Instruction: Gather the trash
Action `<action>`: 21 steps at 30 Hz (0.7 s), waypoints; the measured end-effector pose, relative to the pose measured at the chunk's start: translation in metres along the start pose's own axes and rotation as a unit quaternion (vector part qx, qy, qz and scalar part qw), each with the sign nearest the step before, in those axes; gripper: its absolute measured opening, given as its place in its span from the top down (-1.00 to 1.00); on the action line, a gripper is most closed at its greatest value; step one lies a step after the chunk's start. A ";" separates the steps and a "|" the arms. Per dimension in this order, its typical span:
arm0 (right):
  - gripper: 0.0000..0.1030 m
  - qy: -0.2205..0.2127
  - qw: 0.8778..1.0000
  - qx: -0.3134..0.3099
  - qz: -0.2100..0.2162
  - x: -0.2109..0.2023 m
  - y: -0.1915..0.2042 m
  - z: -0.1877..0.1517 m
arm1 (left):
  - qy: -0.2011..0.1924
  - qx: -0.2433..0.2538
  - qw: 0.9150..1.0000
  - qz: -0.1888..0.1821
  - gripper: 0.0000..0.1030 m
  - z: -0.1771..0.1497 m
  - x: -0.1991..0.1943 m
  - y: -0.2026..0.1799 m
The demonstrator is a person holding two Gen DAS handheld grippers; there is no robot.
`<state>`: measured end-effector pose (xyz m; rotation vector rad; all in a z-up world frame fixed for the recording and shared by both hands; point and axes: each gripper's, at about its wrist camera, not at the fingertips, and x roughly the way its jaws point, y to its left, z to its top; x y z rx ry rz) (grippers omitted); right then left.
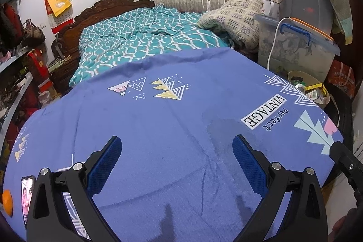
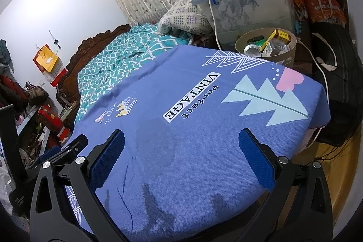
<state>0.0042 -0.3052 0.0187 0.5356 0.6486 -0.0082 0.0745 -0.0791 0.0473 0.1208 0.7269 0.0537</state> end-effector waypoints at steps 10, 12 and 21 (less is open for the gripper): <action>-0.93 0.000 1.000 0.000 0.000 0.001 -0.001 0.001 | 0.004 0.009 1.000 0.006 -0.83 -0.002 0.001 -0.005; -0.93 0.000 1.000 0.001 0.000 0.001 -0.001 0.001 | 0.003 0.011 1.000 0.004 -0.83 -0.003 0.001 -0.007; -0.93 -0.003 1.000 0.002 0.001 0.000 -0.004 0.003 | 0.012 0.029 1.000 0.001 -0.83 -0.006 0.005 -0.017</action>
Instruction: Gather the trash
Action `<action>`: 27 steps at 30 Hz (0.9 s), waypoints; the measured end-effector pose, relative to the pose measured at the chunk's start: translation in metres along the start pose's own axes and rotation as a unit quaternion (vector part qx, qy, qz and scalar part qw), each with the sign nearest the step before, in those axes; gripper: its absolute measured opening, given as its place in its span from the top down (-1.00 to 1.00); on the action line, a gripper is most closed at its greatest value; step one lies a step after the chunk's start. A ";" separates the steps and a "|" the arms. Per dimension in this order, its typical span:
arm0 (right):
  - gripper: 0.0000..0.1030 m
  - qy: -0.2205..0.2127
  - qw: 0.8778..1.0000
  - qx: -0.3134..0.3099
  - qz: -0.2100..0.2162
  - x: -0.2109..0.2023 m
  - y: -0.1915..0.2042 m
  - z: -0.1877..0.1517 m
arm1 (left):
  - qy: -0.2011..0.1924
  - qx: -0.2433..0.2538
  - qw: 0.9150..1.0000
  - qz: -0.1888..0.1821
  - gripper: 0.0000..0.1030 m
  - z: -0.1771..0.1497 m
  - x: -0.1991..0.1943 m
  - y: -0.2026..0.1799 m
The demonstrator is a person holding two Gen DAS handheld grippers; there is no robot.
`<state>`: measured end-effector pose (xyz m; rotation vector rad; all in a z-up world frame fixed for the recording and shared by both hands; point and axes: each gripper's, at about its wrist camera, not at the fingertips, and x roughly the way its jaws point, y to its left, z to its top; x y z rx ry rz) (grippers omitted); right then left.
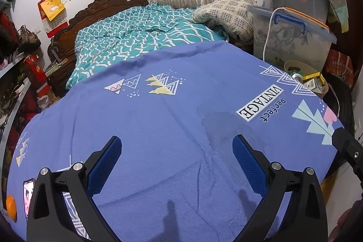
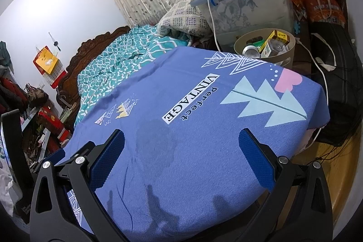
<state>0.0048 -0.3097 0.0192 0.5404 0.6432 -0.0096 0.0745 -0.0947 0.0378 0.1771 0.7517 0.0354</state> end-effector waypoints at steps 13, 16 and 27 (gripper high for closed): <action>-0.93 -0.005 1.000 0.007 0.000 -0.002 -0.003 0.002 | 0.007 0.030 1.000 -0.006 -0.83 -0.003 0.003 -0.015; -0.93 -0.004 1.000 0.009 0.000 -0.001 -0.005 0.002 | 0.007 0.037 0.999 -0.005 -0.83 -0.004 0.003 -0.017; -0.94 -0.004 1.000 0.013 -0.002 0.001 -0.009 -0.002 | 0.014 0.051 0.999 -0.006 -0.83 -0.007 0.007 -0.024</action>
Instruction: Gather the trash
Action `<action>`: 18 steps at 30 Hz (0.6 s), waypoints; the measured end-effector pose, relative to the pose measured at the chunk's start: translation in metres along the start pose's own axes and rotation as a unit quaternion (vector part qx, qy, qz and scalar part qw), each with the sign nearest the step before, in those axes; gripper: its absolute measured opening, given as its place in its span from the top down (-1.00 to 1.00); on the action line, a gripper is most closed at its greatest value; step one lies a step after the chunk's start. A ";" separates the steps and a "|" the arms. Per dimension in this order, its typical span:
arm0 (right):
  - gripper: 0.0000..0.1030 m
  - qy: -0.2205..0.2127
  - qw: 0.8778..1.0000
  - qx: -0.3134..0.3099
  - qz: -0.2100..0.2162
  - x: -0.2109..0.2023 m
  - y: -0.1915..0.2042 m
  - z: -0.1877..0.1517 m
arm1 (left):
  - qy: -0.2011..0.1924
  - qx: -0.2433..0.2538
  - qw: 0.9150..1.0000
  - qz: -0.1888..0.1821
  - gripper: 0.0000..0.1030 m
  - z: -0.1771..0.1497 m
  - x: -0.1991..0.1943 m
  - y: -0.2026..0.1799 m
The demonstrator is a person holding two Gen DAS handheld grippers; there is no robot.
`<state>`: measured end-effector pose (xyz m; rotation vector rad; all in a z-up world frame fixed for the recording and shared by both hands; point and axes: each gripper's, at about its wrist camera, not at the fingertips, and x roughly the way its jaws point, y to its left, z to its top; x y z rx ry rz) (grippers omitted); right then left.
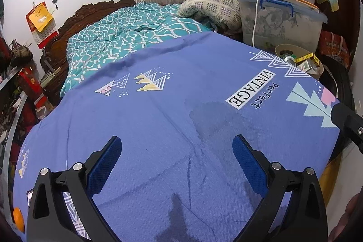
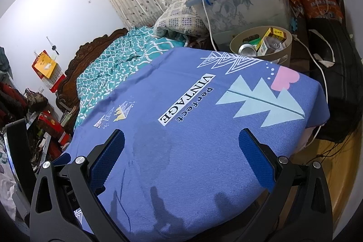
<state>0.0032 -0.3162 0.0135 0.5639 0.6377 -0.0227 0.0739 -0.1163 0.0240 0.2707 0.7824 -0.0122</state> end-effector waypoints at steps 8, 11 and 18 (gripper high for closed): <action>-0.93 0.001 1.000 0.001 -0.001 0.001 -0.001 -0.002 | 0.002 0.007 1.000 0.000 -0.83 -0.002 0.001 -0.003; -0.93 0.001 1.000 0.001 -0.001 0.001 -0.001 -0.002 | 0.003 0.006 1.000 0.000 -0.83 -0.002 0.001 -0.002; -0.93 0.001 1.000 0.001 -0.001 0.000 0.000 -0.002 | 0.001 0.011 1.000 0.000 -0.83 -0.003 0.001 -0.003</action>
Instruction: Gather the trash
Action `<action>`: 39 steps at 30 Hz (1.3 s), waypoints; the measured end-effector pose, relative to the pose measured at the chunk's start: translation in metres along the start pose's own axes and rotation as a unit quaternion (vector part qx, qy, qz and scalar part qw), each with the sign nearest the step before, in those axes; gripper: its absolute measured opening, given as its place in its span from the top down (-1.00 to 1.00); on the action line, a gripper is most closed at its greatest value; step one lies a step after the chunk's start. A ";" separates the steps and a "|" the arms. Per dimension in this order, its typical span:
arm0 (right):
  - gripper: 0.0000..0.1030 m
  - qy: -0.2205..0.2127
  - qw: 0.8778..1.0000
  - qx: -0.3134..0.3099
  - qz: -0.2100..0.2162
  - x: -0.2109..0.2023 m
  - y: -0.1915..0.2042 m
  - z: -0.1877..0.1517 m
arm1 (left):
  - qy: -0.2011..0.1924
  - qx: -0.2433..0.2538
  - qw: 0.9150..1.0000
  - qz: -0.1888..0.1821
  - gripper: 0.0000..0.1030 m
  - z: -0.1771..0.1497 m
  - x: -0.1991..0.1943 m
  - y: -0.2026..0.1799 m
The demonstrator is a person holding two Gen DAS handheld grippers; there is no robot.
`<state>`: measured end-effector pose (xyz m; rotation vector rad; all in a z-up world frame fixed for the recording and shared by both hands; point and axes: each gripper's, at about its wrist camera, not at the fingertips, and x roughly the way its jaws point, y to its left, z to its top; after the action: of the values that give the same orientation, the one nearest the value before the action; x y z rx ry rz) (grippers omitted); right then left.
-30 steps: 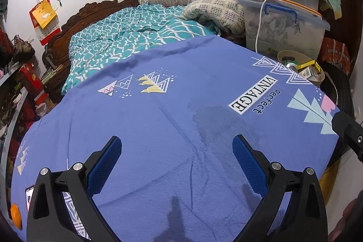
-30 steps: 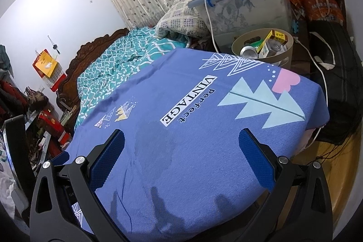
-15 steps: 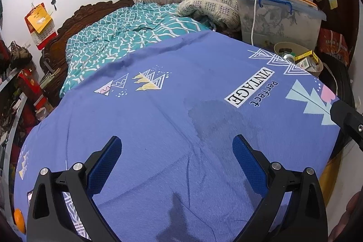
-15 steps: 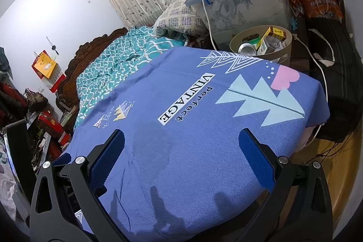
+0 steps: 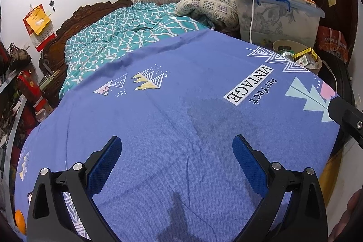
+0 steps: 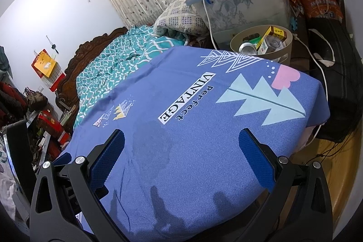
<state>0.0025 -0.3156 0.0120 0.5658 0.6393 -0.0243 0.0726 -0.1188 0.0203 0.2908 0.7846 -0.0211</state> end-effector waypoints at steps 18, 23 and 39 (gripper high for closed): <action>-0.93 0.001 1.000 0.000 0.000 0.001 0.000 -0.001 | -0.002 0.007 1.000 -0.028 -0.83 -0.002 -0.001 -0.006; -0.93 0.001 1.000 0.000 0.000 0.001 0.000 0.000 | -0.004 0.003 0.999 -0.041 -0.83 -0.001 -0.003 -0.005; -0.93 0.002 1.000 -0.001 0.000 0.002 0.000 -0.002 | 0.001 -0.010 0.998 -0.056 -0.83 -0.002 -0.001 -0.002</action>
<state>0.0028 -0.3139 0.0095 0.5638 0.6432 -0.0218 0.0708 -0.1206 0.0191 0.2272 0.8011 -0.1175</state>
